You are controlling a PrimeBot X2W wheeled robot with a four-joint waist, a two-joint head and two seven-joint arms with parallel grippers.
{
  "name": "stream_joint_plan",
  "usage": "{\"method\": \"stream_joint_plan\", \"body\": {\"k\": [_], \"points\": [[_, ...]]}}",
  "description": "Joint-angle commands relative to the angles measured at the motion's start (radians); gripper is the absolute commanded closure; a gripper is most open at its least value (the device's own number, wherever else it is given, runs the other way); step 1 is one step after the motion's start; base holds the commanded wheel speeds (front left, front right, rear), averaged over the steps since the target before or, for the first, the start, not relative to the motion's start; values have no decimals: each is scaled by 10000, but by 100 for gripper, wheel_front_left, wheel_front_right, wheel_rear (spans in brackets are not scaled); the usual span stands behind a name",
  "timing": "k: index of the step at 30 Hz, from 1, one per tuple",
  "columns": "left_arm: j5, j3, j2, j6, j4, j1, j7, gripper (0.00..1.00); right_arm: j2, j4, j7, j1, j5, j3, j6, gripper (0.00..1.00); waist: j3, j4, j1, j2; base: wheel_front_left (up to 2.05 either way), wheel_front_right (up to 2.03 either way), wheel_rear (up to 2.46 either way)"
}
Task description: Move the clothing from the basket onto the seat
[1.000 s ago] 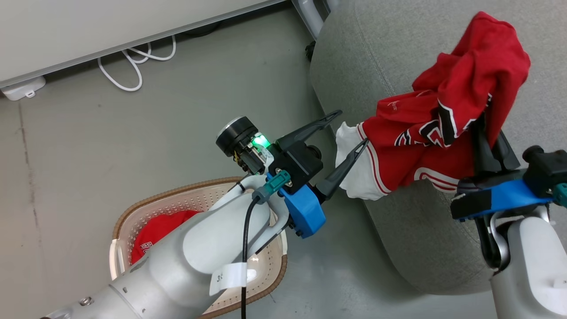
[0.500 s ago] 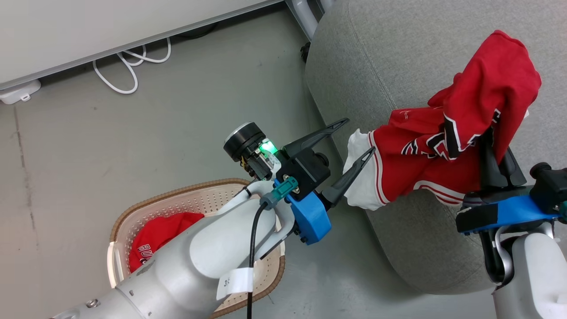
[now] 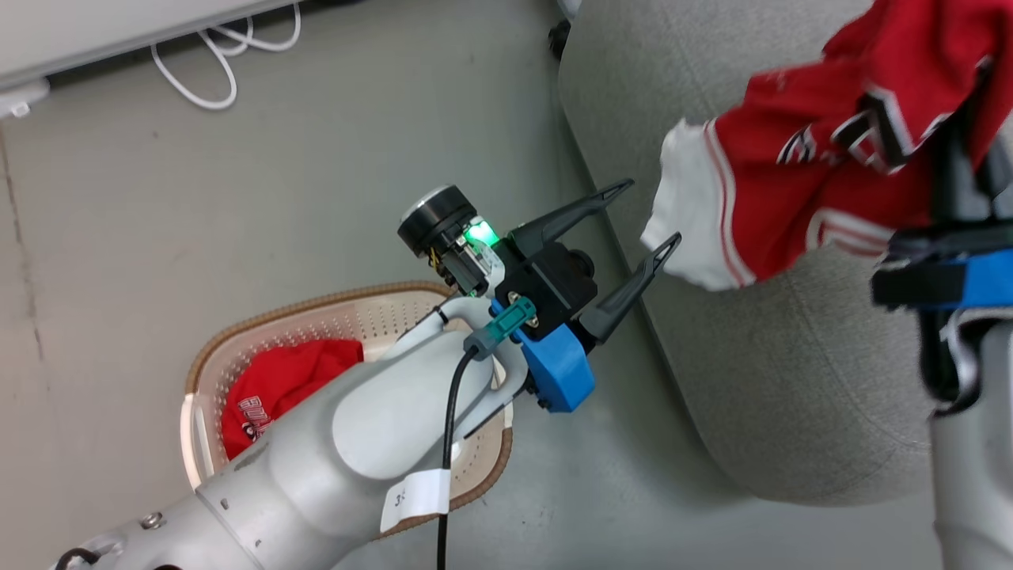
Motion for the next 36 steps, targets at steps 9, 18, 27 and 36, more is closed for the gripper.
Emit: {"method": "stream_joint_plan", "body": {"k": [9,18,27,36], "points": [[386,88,414,71,-386,-916,133,0,-1171,-392,-40,-2347,-86,-1249,1,100,1928,412,0,0,0,0,0],[739,158,928,185,-972,-1734,409,0,-2947,313,-40,-4521,141,-3200,1,100,3553,527,0,0,0,0,0],[856,84,1057,242,-1226,-1973,458,0,-3699,2031,-40,-4861,50,-3894,1,100,4219,651,0,0,0,0,0],[853,-21,1043,308,-1322,-2026,452,0,-2930,3295,-38,-4266,-116,-4117,1,100,4512,684,0,0,0,0,0]]}}
